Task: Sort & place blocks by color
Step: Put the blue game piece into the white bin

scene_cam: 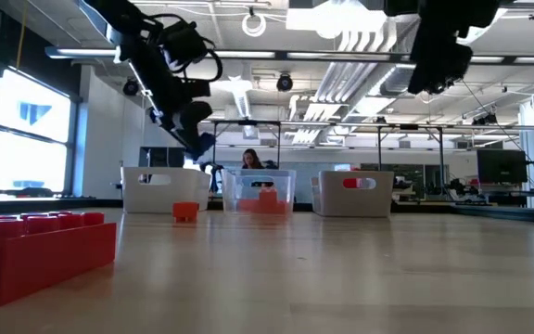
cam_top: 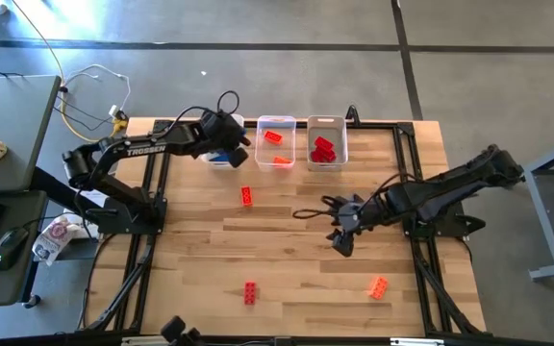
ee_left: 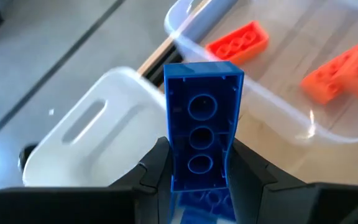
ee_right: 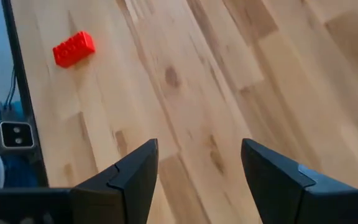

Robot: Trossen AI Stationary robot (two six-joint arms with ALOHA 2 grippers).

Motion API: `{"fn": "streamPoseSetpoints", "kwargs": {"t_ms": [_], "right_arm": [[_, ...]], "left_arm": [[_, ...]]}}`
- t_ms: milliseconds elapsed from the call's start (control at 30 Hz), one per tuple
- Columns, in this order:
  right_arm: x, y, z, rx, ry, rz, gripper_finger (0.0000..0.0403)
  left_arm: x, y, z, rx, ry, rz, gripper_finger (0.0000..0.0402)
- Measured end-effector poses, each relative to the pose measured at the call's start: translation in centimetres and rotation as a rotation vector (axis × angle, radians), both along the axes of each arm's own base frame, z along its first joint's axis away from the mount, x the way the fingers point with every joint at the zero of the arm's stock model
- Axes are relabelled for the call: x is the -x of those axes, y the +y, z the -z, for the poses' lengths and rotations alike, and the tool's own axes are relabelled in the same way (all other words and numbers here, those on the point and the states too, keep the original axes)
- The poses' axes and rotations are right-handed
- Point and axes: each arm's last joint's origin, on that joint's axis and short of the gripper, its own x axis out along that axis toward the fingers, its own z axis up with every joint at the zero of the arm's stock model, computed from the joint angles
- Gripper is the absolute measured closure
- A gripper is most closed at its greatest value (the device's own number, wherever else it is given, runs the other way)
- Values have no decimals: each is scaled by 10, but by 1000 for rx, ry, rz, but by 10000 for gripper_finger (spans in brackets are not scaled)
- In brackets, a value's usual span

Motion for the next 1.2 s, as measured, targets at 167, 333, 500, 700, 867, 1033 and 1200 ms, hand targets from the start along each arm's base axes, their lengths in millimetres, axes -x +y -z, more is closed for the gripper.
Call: {"fn": "streamPoseSetpoints", "kwargs": {"t_ms": [167,333,500,700,867,1033,1200], "right_arm": [[8,12,2,-28,49,9,187],[17,24,5,-58,106,42,187],[28,37,9,-86,152,76,187],[40,55,10,-117,185,69,187],[52,71,10,-134,190,52,187],[64,87,12,-110,193,-17,187],[73,103,20,-70,241,-115,187]], "left_arm": [[9,4,3,45,22,-56,309],[13,6,8,83,37,-87,309],[11,9,21,134,79,-93,308],[9,12,33,159,118,-97,308],[8,12,33,159,111,-110,296],[9,12,33,140,120,-135,252],[9,12,33,146,109,-149,206]]}}
